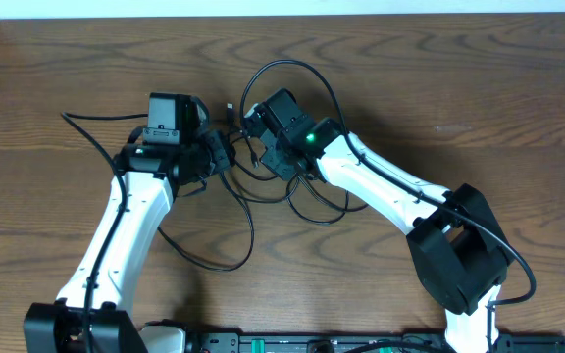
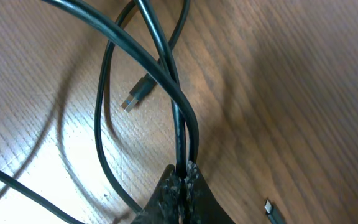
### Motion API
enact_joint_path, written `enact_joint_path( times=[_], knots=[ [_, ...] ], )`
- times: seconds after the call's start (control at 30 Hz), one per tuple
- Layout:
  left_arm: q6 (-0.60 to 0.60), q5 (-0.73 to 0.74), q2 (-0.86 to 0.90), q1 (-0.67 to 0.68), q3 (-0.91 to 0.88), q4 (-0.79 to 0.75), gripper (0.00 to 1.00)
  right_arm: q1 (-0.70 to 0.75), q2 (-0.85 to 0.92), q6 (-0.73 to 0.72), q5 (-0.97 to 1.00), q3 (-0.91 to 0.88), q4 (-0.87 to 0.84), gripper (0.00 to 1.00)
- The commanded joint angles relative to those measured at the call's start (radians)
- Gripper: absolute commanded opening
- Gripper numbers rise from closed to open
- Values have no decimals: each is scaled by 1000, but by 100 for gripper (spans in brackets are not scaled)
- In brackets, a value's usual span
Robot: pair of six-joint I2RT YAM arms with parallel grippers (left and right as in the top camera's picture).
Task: Untangle cables
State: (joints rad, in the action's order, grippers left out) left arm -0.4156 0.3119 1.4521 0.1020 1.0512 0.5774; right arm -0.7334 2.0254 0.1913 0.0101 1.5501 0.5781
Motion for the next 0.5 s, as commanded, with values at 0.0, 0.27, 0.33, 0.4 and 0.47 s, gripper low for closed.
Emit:
enact_joint_path(
  times=[0.0, 0.27, 0.33, 0.4, 0.47],
  knots=[
    [31, -18, 32, 2, -1, -8, 43, 6, -40, -11, -21, 6, 6, 1],
    [47, -12, 97, 2, -1, -12, 43, 6, -53, -11, -21, 6, 4, 1],
    [54, -11, 105, 2, -1, -14, 43, 6, -57, -11, -21, 6, 2, 1],
    [56, -6, 110, 2, -1, -14, 40, 6, -61, -11, -21, 6, -2, 1],
    [56, -6, 111, 2, -1, -15, 34, 6, -63, -11, -21, 6, -5, 1]
  ],
)
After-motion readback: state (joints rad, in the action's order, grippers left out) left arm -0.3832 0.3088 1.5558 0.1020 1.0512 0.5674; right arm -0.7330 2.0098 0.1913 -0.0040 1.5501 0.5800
